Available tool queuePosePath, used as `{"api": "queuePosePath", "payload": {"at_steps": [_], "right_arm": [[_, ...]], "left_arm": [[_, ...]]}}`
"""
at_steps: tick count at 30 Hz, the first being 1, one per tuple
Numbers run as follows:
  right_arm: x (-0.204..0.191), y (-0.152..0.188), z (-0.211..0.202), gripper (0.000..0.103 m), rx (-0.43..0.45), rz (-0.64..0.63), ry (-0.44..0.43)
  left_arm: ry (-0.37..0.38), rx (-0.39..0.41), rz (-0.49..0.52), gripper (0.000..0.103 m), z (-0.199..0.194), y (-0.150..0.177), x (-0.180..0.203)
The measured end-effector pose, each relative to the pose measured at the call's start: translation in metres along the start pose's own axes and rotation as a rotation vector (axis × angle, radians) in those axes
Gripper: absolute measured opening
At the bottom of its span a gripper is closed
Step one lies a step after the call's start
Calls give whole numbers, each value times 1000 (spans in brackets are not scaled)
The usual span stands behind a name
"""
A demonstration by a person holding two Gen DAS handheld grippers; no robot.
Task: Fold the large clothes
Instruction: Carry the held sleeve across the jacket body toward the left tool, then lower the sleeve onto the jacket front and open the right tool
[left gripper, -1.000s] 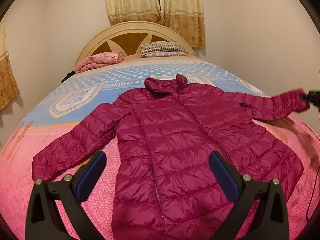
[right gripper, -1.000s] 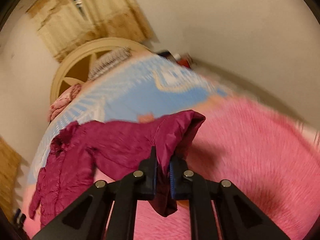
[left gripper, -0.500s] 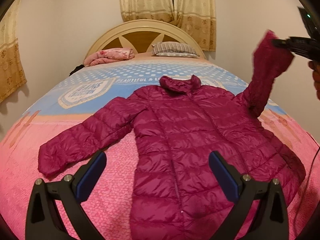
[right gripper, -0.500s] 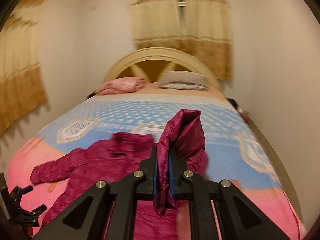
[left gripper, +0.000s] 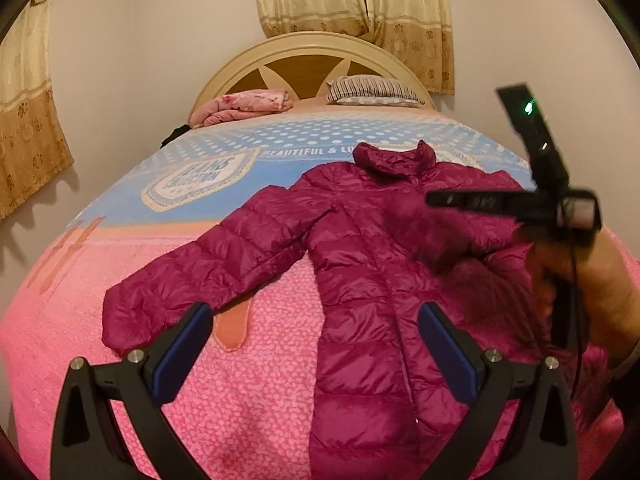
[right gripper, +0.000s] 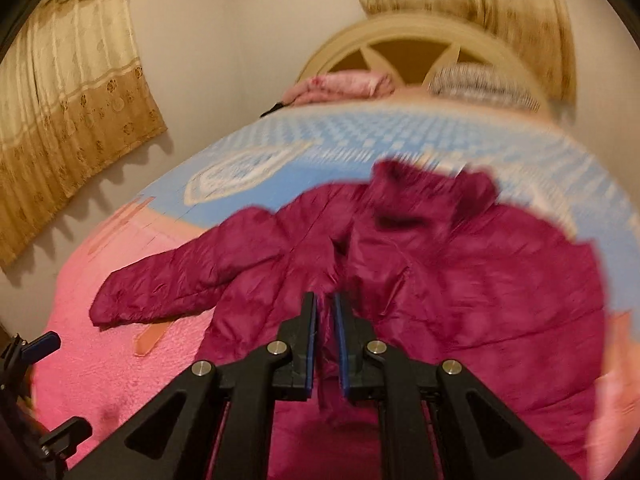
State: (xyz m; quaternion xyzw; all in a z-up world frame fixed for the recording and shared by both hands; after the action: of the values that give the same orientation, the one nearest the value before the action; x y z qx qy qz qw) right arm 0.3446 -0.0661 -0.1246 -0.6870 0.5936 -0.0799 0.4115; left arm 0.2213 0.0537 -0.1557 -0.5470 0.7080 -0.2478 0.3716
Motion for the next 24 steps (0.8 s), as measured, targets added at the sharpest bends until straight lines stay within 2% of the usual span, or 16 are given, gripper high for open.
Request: {"api": "queuePosePath", "payload": {"at_steps": [3,4,5,6,7,8,11,15,18,20,21,22,24], "right_arm": [[3,12,18,10,-44,48,-52],[4,15,19,12,-63,63,-70],[6,16,18,21,-74,70,-83],[8,16,13,53,-76,67,-93],[11,14,6,93,-70,61,-101],[16,12,-2,99,-50,57,-106],[44,-7,-34,99,14,80,-79],[112,-33,-62,99,94,150,121],[174,-48,-73,98,117,291,182],[209,-55,-74,81,125,370,206],[226,-57,-73,61,127,410,219],[236,-59,-71,55,129,435,224],[250,-62,-62,54,120,467,209]], "left_arm": [[-19,5,34,103,3,-9,2],[-24,12,45,103,4,-14,3],[-25,19,58,103,6,-20,4],[-25,28,71,103,9,-27,7],[-25,34,82,103,11,-32,9],[-28,41,98,103,16,-40,12],[0,59,134,103,36,-67,30],[42,60,157,103,64,-99,59],[23,72,195,103,86,-116,84],[-7,68,221,103,101,-119,95],[-34,48,236,103,113,-118,100],[-55,29,247,103,122,-116,103],[-104,-24,261,103,143,-109,105]]}}
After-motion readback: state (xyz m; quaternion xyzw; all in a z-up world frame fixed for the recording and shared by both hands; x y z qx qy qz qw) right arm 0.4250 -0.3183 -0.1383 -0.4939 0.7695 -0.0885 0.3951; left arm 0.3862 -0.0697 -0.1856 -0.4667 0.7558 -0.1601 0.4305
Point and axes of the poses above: each gripper's, at about its wrist camera, not at the fingertips, and z roughly the way its jaws point, x to its right, y to its underside, the point moved 4 cm from there along z, roughly the way its jaws point, and after that the axes turned 14 degrees about z, right-handed, at the moved point
